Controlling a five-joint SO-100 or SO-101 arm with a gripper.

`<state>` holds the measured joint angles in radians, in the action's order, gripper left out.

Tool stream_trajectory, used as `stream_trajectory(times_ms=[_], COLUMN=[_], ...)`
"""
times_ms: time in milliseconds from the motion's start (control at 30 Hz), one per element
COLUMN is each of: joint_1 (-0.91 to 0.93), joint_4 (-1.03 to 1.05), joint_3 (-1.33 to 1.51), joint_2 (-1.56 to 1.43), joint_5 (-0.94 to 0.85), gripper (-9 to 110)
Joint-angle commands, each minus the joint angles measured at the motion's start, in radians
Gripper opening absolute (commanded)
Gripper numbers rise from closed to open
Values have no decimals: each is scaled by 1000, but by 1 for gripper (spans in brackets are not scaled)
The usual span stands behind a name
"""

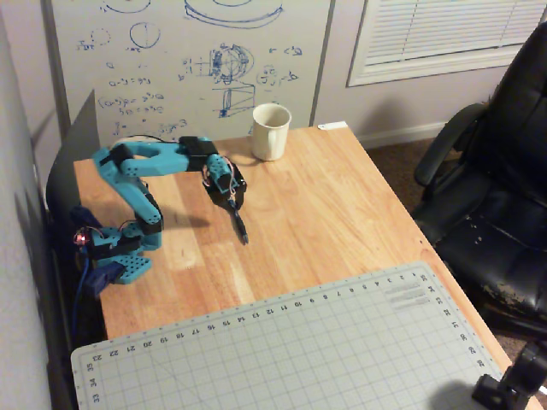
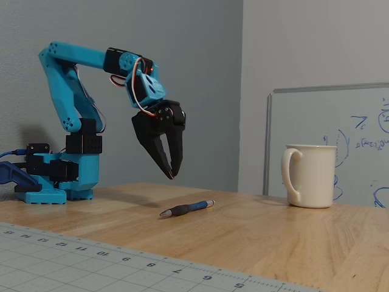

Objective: Touch the pen.

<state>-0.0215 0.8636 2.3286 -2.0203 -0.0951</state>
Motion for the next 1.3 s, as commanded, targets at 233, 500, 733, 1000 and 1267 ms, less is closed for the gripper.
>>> stream_trajectory(times_ms=[233,500,733,1000,1267], joint_1=[6,6,6,6,3], joint_4=[-114,-270,-272,-267,-124], joint_3=[-183,-178,-167,-164,-183], joint_2=[245,324,324,325,319], joint_5=[-6,-8,-8,5,2], gripper=[1,1,1,1,1])
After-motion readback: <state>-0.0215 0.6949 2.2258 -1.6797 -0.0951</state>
